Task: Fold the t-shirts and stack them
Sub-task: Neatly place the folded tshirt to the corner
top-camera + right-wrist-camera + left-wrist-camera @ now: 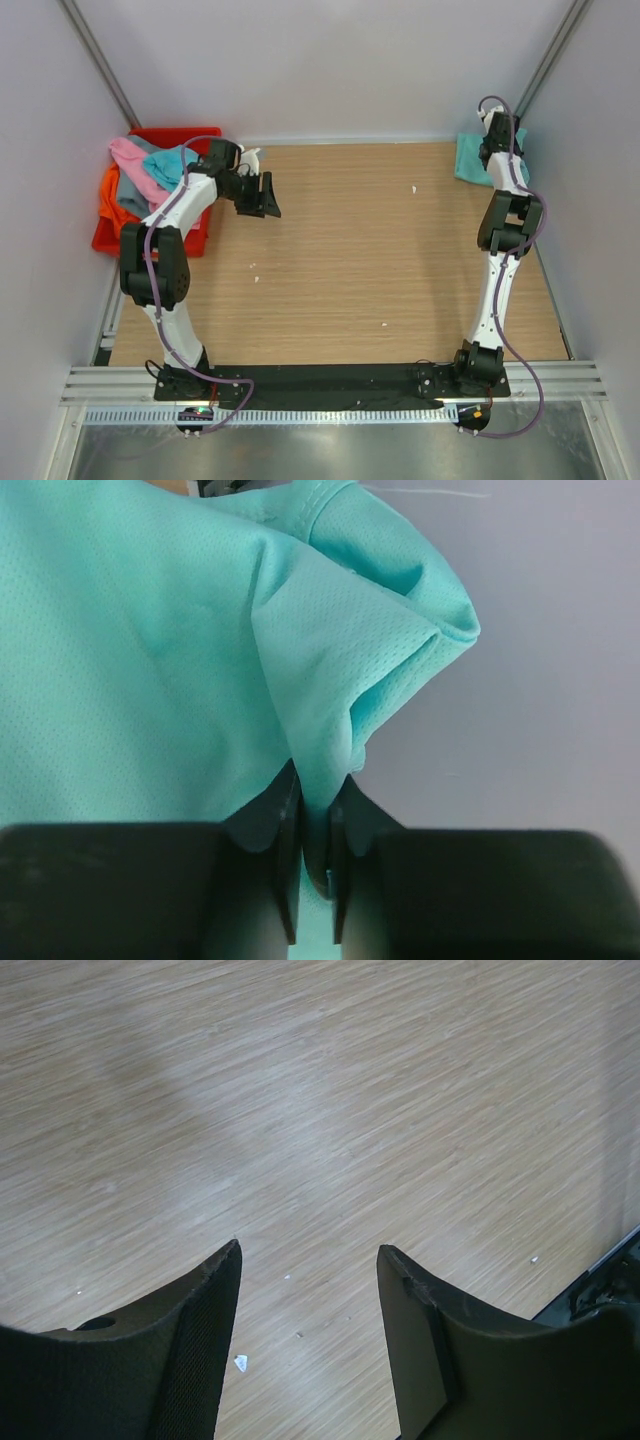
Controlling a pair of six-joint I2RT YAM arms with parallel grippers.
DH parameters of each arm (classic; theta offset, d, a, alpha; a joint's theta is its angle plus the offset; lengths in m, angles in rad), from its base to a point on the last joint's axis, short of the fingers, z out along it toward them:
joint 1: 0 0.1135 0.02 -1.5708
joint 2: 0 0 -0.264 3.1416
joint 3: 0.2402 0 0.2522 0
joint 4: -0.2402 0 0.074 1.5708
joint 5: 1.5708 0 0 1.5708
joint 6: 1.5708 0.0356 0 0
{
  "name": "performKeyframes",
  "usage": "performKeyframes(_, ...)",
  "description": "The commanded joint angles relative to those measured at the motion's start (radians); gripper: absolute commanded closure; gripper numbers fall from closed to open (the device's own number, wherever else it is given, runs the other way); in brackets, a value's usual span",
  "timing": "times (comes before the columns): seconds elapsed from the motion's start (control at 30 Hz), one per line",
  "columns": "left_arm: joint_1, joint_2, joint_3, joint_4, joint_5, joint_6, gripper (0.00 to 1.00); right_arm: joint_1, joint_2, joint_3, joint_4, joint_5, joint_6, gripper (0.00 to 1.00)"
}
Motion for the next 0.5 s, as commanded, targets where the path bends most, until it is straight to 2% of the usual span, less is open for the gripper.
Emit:
performKeyframes(0.0,-0.002,-0.022,-0.003,0.035,-0.004,0.022,0.42,-0.003,-0.013,0.036,0.141,0.052,-0.02,0.77)
performKeyframes(0.07,-0.001,-0.025,-0.006,0.036,-0.004,0.023,0.42,-0.003,-0.068,-0.007,0.203,0.084,0.003,0.58)
performKeyframes(0.13,-0.001,-0.027,-0.011,0.04,-0.004,0.025,0.41,-0.003,-0.145,-0.153,0.333,0.084,0.054,0.5)
performKeyframes(0.17,-0.001,-0.025,-0.011,0.041,-0.001,0.023,0.41,-0.003,-0.25,-0.282,0.38,0.086,0.069,0.38)
performKeyframes(0.23,-0.002,-0.021,-0.011,0.044,0.008,0.02,0.41,0.0,-0.346,-0.368,0.43,0.052,0.121,0.3)
performKeyframes(0.37,-0.002,0.002,0.003,0.044,0.04,0.006,0.41,0.002,-0.539,-0.458,0.278,-0.064,0.34,0.27)
performKeyframes(0.4,-0.002,0.004,0.004,0.047,0.051,-0.001,0.42,0.002,-0.615,-0.475,0.202,-0.098,0.376,0.15)
performKeyframes(0.47,-0.004,-0.001,0.007,0.052,0.056,-0.004,0.42,0.002,-0.685,-0.513,0.125,-0.239,0.454,0.05)
